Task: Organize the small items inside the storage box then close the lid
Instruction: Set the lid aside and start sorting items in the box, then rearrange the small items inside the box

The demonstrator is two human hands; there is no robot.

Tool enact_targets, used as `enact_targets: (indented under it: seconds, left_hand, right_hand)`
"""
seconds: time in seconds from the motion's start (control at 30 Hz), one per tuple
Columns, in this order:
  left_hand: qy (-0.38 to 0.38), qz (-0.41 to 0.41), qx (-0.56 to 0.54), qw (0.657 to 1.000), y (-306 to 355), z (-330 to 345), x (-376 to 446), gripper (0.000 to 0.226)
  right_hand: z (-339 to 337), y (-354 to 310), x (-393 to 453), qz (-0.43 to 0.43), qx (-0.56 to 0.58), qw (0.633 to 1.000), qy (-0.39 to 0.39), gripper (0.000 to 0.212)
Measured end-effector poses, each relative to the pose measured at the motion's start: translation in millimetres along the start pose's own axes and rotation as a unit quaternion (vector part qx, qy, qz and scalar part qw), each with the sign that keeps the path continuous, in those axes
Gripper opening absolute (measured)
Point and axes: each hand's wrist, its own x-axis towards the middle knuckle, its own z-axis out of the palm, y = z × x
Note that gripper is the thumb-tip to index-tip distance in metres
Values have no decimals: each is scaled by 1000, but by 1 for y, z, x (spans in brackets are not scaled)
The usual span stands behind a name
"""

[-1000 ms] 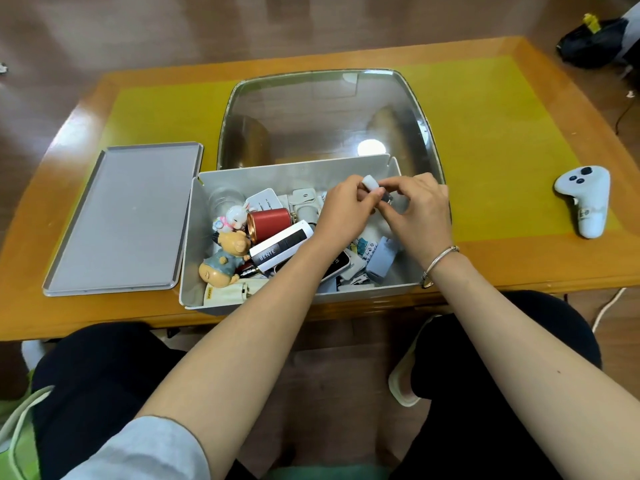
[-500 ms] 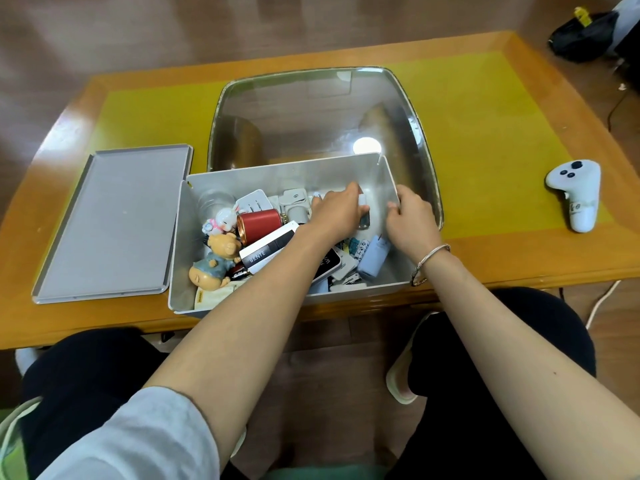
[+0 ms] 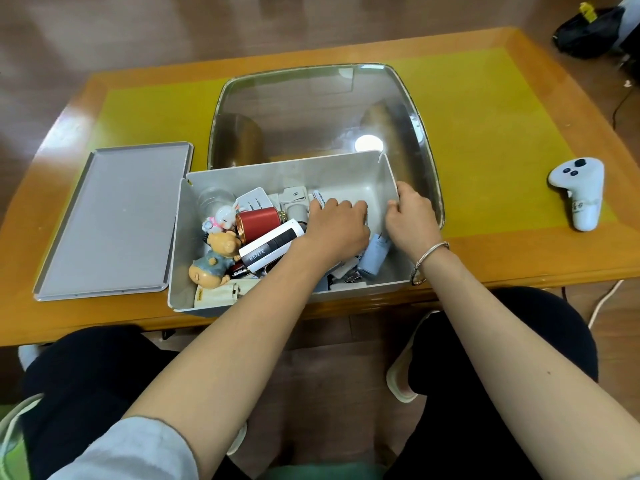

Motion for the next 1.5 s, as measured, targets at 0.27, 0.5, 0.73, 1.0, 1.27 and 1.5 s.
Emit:
enact_targets:
  seconds: [0.27, 0.5, 0.73, 1.0, 1.27, 1.5]
  left_hand:
    - [-58, 42, 25, 997, 4, 6, 9, 51]
    - [-55, 40, 3, 998, 5, 6, 20, 65]
    - [-51, 41, -10, 998, 6, 8, 13, 58]
    - [-68, 57, 20, 996, 9, 5, 13, 63]
    - [-78, 57, 43, 994, 8, 3, 9, 70]
    - [-10, 64, 27, 998, 1, -5, -1, 68]
  right_hand:
    - [-1, 0, 1, 6, -9, 1000, 0, 25]
    - [0, 0, 2, 5, -11, 1000, 7, 22]
    - [1, 1, 2, 5, -19, 1000, 7, 23]
    - [1, 1, 2, 1, -30, 999, 10, 20]
    - [2, 1, 2, 0, -34, 999, 10, 20]
    - [3, 1, 1, -23, -97, 995, 30, 17]
